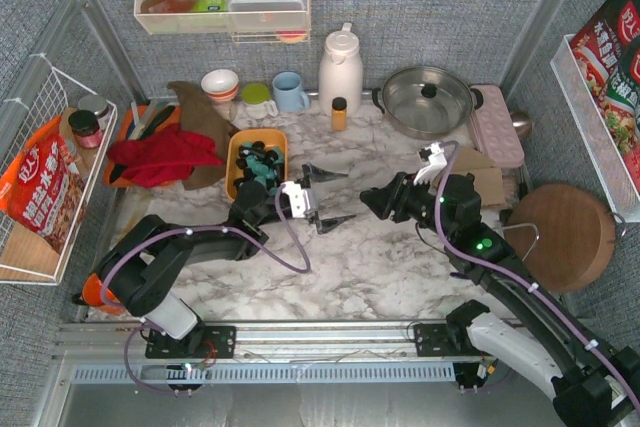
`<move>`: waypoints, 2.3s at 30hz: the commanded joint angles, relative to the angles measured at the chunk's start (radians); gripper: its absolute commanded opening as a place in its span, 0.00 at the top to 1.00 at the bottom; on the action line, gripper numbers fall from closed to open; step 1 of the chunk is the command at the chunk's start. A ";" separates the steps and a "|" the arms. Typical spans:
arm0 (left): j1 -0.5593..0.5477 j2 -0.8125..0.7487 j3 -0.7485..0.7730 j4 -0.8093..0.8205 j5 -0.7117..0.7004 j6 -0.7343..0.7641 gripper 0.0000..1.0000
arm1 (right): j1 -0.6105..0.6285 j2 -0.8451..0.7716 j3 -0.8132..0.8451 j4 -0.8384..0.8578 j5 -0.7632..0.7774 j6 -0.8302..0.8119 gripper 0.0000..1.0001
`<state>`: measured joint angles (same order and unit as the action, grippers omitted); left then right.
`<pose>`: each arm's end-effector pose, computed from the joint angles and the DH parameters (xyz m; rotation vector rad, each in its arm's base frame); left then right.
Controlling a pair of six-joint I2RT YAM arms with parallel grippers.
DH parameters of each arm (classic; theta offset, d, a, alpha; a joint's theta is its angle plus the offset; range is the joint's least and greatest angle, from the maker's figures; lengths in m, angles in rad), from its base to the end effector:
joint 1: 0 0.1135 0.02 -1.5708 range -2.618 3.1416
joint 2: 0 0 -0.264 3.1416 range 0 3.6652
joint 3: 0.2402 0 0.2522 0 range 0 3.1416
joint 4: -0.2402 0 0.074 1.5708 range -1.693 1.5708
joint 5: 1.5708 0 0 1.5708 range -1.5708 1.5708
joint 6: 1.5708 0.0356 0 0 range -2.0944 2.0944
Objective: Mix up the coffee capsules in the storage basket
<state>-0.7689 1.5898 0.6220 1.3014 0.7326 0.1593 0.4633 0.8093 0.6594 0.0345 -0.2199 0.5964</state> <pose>0.2050 -0.2315 0.2426 1.1374 0.7989 -0.9636 0.1728 0.0950 0.3148 -0.0560 1.7802 0.9668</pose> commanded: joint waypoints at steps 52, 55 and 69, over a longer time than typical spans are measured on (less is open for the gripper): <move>0.019 0.042 -0.026 0.149 -0.102 -0.048 0.79 | 0.044 -0.001 0.021 0.025 0.039 0.001 0.30; 0.087 0.041 -0.016 0.091 -0.155 -0.033 0.79 | 0.044 -0.010 0.052 -0.075 0.092 -0.065 0.30; 0.357 0.157 0.105 -0.284 -0.534 0.030 0.67 | 0.044 0.027 0.078 -0.260 0.219 -0.198 0.30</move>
<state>-0.4370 1.7187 0.7101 1.0908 0.3241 0.2028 0.5087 0.8181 0.7204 -0.1684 -0.0525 0.4416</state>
